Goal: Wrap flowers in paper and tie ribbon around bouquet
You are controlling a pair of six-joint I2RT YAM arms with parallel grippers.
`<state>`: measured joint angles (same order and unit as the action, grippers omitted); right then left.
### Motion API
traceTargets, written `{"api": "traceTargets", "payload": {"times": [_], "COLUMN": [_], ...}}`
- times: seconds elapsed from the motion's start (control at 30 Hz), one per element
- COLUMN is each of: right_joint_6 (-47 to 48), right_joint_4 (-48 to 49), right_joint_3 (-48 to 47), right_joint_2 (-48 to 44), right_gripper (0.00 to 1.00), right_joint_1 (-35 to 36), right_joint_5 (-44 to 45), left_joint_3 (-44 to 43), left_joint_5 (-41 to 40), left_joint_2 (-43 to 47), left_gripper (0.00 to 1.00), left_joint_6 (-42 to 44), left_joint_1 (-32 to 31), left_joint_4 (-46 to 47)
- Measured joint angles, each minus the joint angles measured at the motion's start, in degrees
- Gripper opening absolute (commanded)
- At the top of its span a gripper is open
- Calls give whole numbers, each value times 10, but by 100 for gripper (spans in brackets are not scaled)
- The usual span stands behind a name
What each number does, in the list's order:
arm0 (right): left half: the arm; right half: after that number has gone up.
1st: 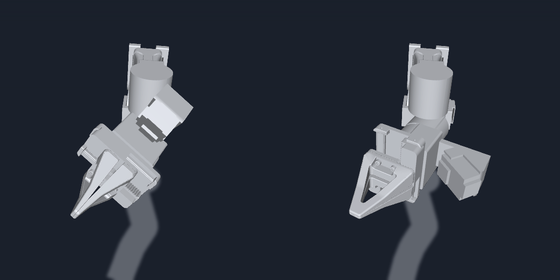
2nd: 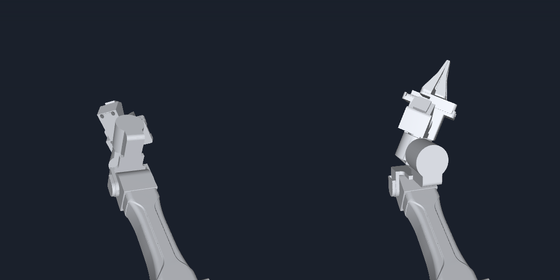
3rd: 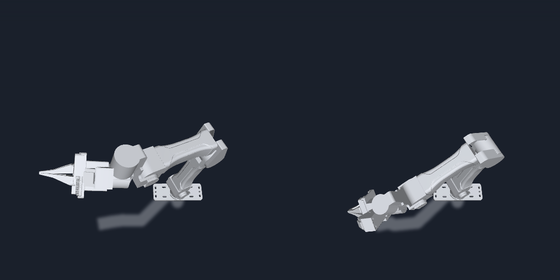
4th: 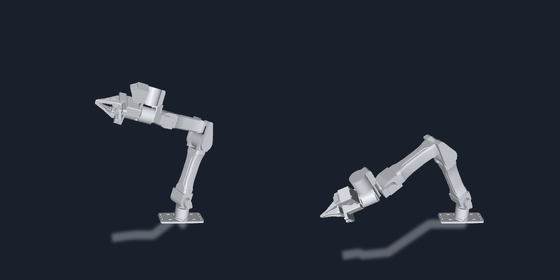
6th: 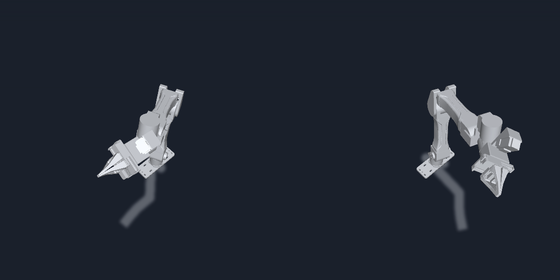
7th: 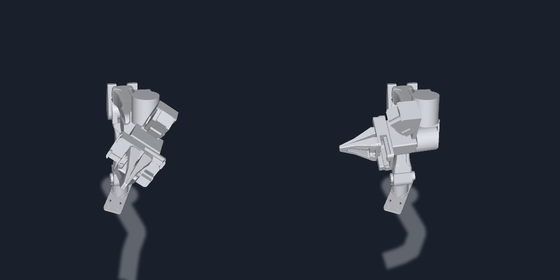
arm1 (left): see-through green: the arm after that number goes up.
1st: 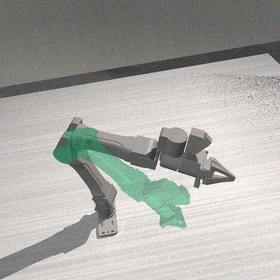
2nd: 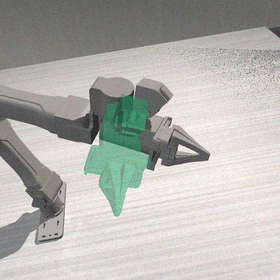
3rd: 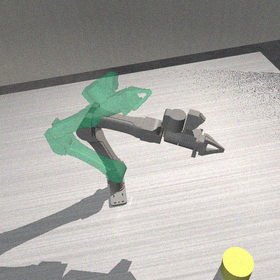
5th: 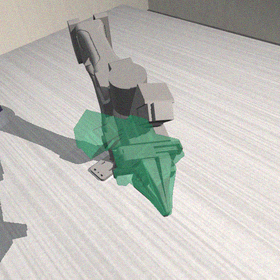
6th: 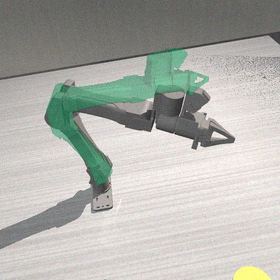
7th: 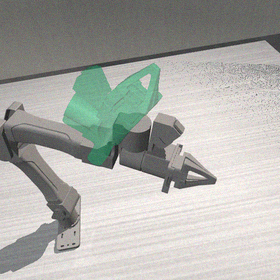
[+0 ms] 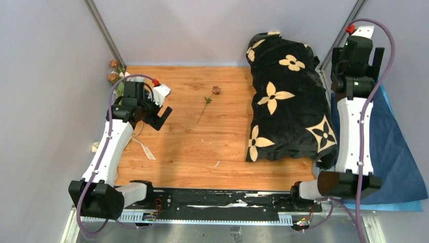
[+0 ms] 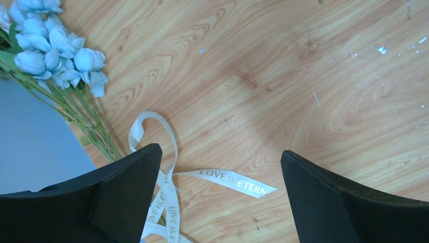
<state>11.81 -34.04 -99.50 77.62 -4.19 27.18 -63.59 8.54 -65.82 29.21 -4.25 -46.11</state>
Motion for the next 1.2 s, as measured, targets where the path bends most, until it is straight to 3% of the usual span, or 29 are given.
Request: {"api": "traceTargets", "payload": {"times": [0.1,0.23,0.63,1.2], "right_joint_6": [36,79,139,137], "right_joint_4": [-37,-85,-88,-75], "right_joint_3": [-10,15,-19,20], "right_joint_2": [38,113,178,160], "right_gripper": [93,100,100,100], "right_joint_1": [-37,-75,-149,-208], "right_joint_5": [72,81,129,37], "left_joint_3": [-32,-62,-97,-110], "left_joint_5": [9,16,22,5], "left_joint_2": [-24,-47,-133,-183], "left_gripper": [100,100,100,100], "left_joint_6": [0,0,-20,-32], "left_joint_1": [0,0,0,-27], "left_joint_4": [-14,-27,-53,-66]}}
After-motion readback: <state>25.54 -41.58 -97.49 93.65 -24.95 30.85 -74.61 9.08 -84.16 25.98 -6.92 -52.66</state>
